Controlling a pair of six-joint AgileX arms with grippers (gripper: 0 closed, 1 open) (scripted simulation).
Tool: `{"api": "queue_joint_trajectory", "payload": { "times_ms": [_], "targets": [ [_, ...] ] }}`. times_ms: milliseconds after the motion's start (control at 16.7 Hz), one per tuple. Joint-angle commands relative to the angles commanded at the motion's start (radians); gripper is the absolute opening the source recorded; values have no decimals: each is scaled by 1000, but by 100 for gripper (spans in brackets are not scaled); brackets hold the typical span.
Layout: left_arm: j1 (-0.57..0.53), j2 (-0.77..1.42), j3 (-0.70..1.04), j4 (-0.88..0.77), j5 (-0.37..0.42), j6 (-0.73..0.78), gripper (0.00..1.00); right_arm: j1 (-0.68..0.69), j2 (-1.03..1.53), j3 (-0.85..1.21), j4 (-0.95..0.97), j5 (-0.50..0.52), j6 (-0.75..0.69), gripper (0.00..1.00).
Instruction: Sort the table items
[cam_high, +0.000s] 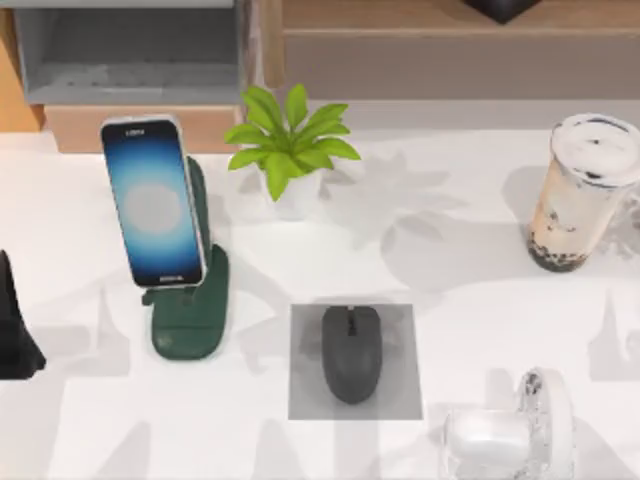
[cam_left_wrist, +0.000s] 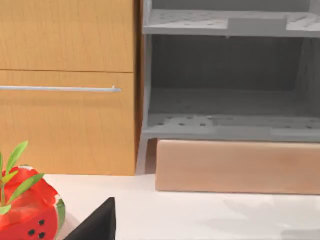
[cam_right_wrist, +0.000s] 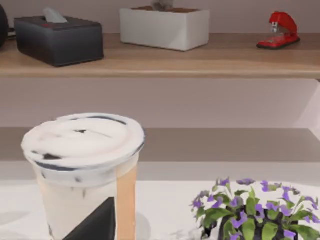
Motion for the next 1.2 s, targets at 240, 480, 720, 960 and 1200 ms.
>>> {"api": "queue_joint_trajectory", "payload": {
  "times_ms": [240, 480, 720, 960, 1200],
  "targets": [
    [30, -35, -19, 6, 25, 17, 100, 0, 0, 0, 0, 0, 0, 100],
    [30, -35, -19, 6, 25, 17, 100, 2, 10, -3, 10, -2, 0, 100],
    [30, -35, -19, 6, 25, 17, 100, 22, 158, -27, 152, -18, -2, 100],
    [30, -35, -19, 6, 25, 17, 100, 70, 471, -47, 442, -13, -1, 100],
    [30, -35, -19, 6, 25, 17, 100, 148, 924, -25, 806, 40, 6, 100]
  ]
}}
